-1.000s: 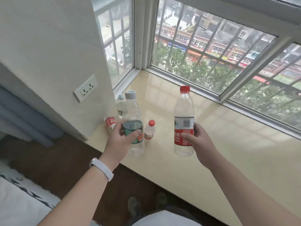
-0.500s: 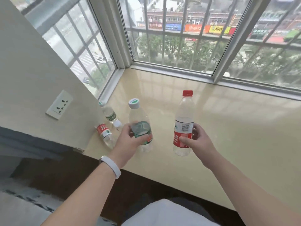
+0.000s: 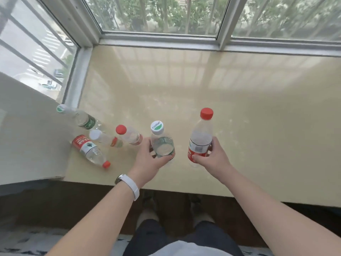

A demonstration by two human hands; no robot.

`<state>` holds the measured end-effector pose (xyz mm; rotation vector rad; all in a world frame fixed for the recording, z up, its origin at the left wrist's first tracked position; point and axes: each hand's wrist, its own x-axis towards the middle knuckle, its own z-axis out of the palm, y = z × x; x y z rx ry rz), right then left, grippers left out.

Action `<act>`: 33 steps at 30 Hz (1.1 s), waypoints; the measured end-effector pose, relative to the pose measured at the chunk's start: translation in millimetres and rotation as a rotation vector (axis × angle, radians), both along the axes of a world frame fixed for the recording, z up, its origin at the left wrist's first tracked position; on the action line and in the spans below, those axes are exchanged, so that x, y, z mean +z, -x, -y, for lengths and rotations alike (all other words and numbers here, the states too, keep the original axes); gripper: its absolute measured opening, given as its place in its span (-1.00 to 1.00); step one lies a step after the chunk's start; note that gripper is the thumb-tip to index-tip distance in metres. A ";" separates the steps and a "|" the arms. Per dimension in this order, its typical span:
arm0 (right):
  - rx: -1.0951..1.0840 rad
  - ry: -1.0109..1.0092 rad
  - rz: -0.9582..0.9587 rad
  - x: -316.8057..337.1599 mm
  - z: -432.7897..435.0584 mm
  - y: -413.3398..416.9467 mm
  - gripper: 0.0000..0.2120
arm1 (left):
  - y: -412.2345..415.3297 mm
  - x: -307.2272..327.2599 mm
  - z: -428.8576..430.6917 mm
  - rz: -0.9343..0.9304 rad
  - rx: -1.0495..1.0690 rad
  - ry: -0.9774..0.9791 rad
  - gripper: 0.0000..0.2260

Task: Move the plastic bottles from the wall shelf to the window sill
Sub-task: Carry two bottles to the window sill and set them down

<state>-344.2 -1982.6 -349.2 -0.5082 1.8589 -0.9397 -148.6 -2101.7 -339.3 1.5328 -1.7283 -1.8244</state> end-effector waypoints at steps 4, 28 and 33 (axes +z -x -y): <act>-0.093 -0.077 -0.081 -28.4 -3.4 -16.3 -0.50 | 2.8 -32.0 14.7 0.000 -0.034 0.015 -0.52; -0.202 -0.117 -0.348 -163.7 -4.4 -57.4 -0.36 | -2.8 -140.0 44.8 0.140 -0.287 0.048 -0.39; -0.157 -0.163 -0.290 -157.4 -14.5 -56.7 -0.32 | -8.9 -127.6 39.7 0.097 -0.256 0.002 -0.26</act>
